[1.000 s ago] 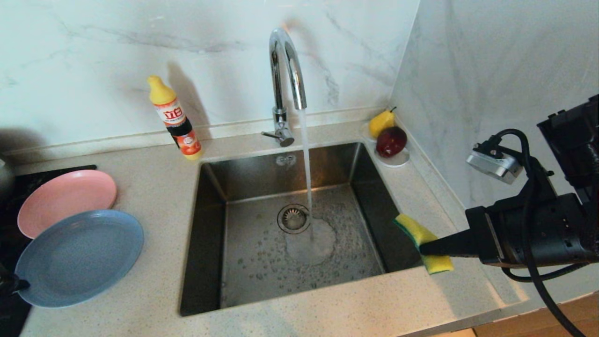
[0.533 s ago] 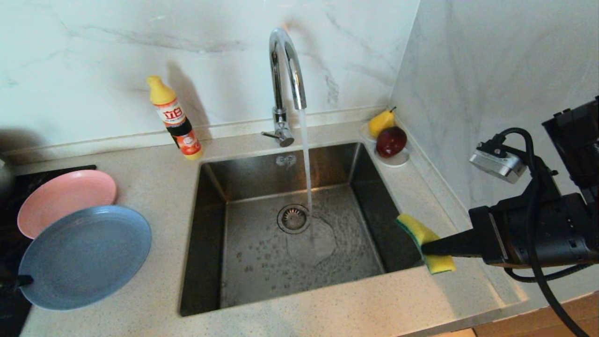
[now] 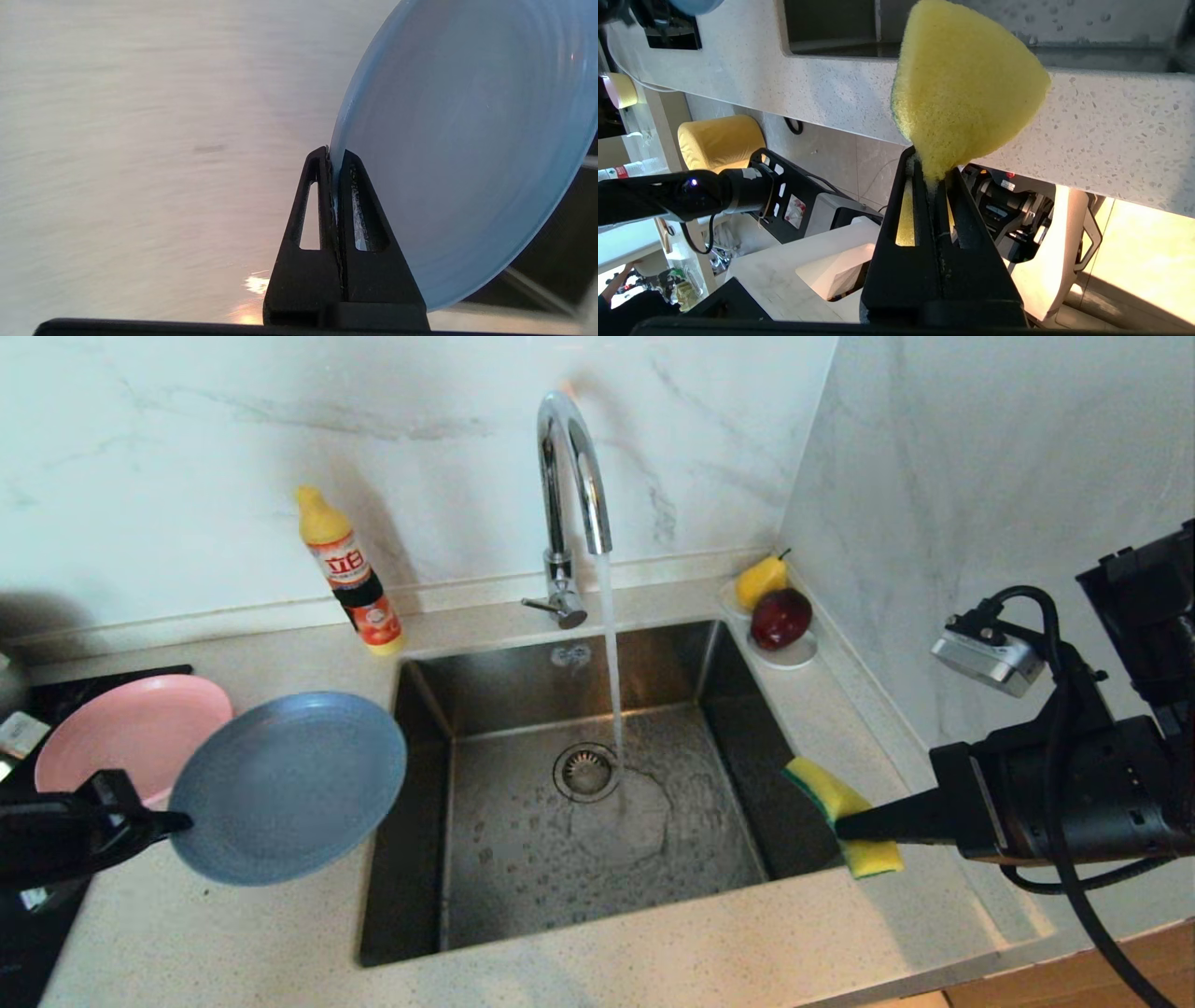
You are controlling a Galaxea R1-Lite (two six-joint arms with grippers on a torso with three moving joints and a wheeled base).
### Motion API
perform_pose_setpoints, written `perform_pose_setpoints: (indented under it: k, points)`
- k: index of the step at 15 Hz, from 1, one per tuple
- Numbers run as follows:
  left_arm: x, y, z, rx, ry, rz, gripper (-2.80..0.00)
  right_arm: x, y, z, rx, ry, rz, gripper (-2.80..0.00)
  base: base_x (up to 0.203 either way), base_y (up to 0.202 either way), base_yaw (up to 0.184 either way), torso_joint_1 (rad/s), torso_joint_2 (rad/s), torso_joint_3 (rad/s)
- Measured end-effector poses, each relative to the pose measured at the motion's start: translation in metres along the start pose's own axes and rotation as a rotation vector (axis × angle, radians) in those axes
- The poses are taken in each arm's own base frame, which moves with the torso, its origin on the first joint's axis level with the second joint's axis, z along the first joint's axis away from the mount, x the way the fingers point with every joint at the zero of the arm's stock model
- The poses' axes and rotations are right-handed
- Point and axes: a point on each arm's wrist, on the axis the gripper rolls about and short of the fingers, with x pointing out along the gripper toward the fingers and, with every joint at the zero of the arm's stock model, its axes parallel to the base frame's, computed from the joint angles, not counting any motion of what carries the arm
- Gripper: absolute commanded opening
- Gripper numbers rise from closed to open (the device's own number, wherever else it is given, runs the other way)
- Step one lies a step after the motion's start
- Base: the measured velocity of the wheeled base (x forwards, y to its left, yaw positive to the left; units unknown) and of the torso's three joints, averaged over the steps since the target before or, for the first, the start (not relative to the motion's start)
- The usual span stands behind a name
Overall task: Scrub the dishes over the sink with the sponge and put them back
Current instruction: Wash the plate
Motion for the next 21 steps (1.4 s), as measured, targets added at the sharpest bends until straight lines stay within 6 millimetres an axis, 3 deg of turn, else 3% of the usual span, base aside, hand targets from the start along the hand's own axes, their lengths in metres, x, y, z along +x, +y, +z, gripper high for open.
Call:
perform_pose_setpoints:
  k: [6, 9, 15, 21]
  points:
    - [0.026, -0.109, -0.018, 0.105, 0.029, -0.120, -2.80, 0.000, -0.001, -0.001, 0.000, 0.002, -0.003, -2.80, 0.000, 0.000, 0.000, 0.000, 0.00, 0.000]
    - [0.039, -0.146, -0.034, 0.154, 0.074, -0.181, -2.80, -0.001, 0.000, -0.001, -0.002, 0.000, 0.000, -2.80, 0.000, 0.000, 0.000, 0.000, 0.00, 0.000]
    - [0.065, -0.197, -0.068, 0.210, 0.121, -0.202, -2.80, 0.003, -0.001, 0.001, 0.001, 0.007, -0.006, -2.80, 0.000, 0.000, 0.000, 0.000, 0.00, 0.000]
    - [0.078, -0.223, -0.084, 0.233, 0.158, -0.244, -2.80, 0.004, -0.003, 0.001, 0.002, 0.007, -0.013, -2.80, 0.000, 0.000, 0.000, 0.000, 0.00, 0.000]
